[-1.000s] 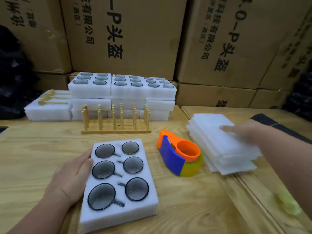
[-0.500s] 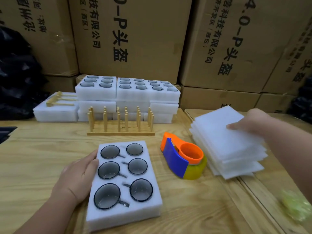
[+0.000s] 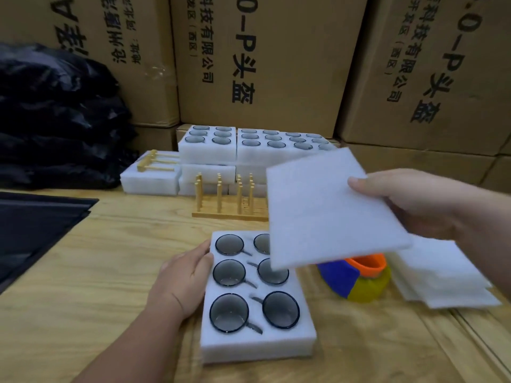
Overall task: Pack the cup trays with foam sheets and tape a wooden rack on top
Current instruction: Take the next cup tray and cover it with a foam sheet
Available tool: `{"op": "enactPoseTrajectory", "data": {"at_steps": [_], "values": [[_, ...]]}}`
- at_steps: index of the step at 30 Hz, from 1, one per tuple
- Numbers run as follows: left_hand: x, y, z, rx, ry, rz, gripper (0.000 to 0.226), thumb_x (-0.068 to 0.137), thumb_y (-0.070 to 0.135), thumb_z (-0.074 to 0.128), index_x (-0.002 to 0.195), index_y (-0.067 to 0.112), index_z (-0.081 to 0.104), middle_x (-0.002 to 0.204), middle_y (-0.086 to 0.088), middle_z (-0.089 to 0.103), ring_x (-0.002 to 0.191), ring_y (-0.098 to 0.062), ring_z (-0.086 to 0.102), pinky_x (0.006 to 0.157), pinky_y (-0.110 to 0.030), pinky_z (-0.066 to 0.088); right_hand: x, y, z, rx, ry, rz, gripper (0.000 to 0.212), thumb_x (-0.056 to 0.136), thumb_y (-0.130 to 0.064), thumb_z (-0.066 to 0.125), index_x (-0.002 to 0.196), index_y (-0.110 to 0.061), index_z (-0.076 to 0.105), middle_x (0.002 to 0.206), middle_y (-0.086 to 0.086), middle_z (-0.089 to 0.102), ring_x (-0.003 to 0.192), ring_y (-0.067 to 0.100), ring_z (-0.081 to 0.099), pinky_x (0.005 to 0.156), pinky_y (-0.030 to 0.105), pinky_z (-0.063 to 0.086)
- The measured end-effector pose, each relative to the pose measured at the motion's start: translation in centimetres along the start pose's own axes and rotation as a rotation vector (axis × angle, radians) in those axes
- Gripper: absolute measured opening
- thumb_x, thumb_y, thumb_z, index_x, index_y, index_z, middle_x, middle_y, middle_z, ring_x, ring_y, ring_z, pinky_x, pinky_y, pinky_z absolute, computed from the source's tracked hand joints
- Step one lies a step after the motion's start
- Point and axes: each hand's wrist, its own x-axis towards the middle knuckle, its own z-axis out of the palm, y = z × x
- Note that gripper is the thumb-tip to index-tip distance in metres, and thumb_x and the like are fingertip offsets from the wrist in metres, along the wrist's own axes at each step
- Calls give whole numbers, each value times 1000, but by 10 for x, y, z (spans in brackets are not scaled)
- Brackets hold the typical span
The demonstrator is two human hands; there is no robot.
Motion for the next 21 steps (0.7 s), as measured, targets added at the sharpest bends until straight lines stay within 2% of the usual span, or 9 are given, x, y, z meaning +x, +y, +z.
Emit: {"op": "enactPoseTrajectory", "data": {"at_steps": [2, 5, 7, 9, 11, 12, 16, 18, 21], "values": [[0, -1, 0, -11, 8, -4, 61, 91, 53, 20, 145, 52, 48, 139, 13, 64, 131, -20, 52, 111, -43, 36, 6, 20, 32, -2, -82, 27, 33, 98, -31, 58, 120, -7, 69, 112, 11, 77, 101, 26, 75, 87, 40, 58], [3, -3, 1, 21, 32, -10, 49, 103, 45, 25, 144, 52, 50, 140, 12, 64, 130, -17, 54, 107, -40, 38, 15, 51, 70, 22, -151, 101, 31, 103, -29, 56, 120, -7, 69, 109, 12, 78, 96, 26, 76, 73, 35, 59], [2, -2, 1, 44, 32, 13, 50, 102, 46, 22, 145, 53, 48, 138, 14, 64, 129, -14, 55, 107, -40, 39, 21, 68, 87, -20, -173, 127, 30, 104, -33, 56, 116, -10, 71, 108, 10, 78, 100, 29, 75, 79, 36, 54], [1, 0, 0, 37, 31, 36, 56, 96, 51, 17, 142, 57, 48, 132, 17, 67, 124, -12, 58, 104, -40, 41, 26, 78, 100, -137, -115, 118, 29, 101, -41, 60, 104, -15, 74, 92, 5, 79, 80, 22, 72, 68, 30, 46], [1, 2, 0, 20, 34, 35, 57, 93, 52, 15, 138, 62, 48, 126, 20, 70, 117, -9, 60, 101, -40, 42, 30, 85, 106, -379, -11, 63, 35, 93, -51, 63, 85, -17, 71, 66, -3, 68, 53, 10, 58, 49, 23, 39], [1, 2, 0, 17, 33, 30, 56, 93, 50, 14, 136, 63, 48, 122, 21, 70, 114, -8, 60, 99, -39, 42, 32, 88, 108, -492, 34, 30, 40, 89, -56, 64, 79, -18, 68, 60, -7, 64, 47, 6, 55, 45, 22, 38], [1, 6, 0, 14, 26, 23, 56, 92, 47, 11, 126, 67, 52, 107, 24, 72, 102, -5, 60, 95, -37, 39, 36, 94, 107, -633, 92, -26, 53, 80, -70, 61, 69, -19, 62, 54, -12, 59, 48, 2, 54, 45, 20, 39], [0, 6, -1, 2, 32, 18, 55, 92, 48, 10, 121, 66, 54, 108, 22, 72, 103, -6, 59, 97, -37, 39, 39, 94, 107, -666, 110, -26, 53, 80, -74, 60, 65, -23, 54, 51, -12, 53, 46, 2, 50, 43, 20, 33], [-2, 7, -1, -28, 56, 20, 57, 93, 49, 11, 123, 60, 59, 112, 20, 72, 106, -5, 58, 97, -35, 38, 44, 96, 109, -700, 169, -31, 56, 79, -77, 59, 67, -23, 47, 58, -8, 45, 53, 9, 45, 50, 27, 30]]}}
